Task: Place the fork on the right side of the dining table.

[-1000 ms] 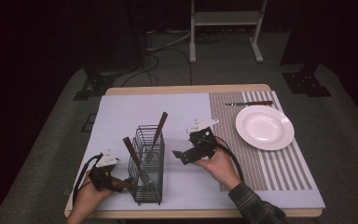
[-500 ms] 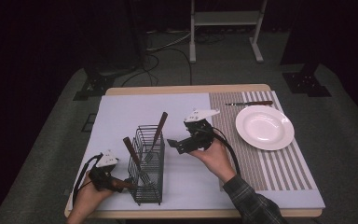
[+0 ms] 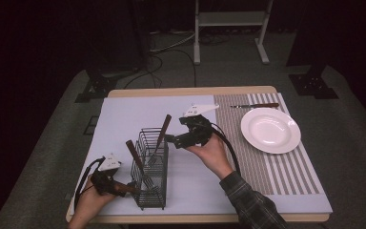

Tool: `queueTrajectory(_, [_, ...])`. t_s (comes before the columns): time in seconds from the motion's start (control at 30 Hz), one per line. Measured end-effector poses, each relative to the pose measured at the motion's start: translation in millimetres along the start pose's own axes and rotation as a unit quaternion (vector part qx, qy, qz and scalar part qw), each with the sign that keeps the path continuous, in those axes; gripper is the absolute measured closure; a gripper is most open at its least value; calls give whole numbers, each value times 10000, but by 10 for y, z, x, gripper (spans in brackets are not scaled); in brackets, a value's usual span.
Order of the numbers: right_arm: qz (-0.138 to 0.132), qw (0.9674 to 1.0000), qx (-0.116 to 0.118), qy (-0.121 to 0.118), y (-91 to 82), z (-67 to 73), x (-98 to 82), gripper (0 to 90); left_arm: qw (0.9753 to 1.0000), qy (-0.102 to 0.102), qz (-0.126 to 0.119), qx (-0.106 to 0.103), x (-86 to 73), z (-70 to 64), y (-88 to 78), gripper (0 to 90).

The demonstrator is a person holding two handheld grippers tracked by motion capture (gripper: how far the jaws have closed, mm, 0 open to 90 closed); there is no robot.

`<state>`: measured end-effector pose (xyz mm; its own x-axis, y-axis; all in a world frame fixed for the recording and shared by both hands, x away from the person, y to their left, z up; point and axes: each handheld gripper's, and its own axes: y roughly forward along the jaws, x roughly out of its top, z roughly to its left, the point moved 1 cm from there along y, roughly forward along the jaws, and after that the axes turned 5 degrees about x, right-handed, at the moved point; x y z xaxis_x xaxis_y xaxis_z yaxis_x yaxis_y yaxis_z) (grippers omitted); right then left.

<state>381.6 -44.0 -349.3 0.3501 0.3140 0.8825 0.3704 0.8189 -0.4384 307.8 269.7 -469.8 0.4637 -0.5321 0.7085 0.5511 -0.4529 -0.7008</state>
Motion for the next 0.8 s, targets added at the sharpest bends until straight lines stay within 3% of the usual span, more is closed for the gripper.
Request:
queueTrajectory(0.4, [-175,9996,150,152,140,-88,116,226,10000,-2,-2,-3,0,0,0,0])
queueTrajectory(0.8, [-376,9987,274,222,193,-91,164,464,10000,-1,-2,-3,0,0,0,0])
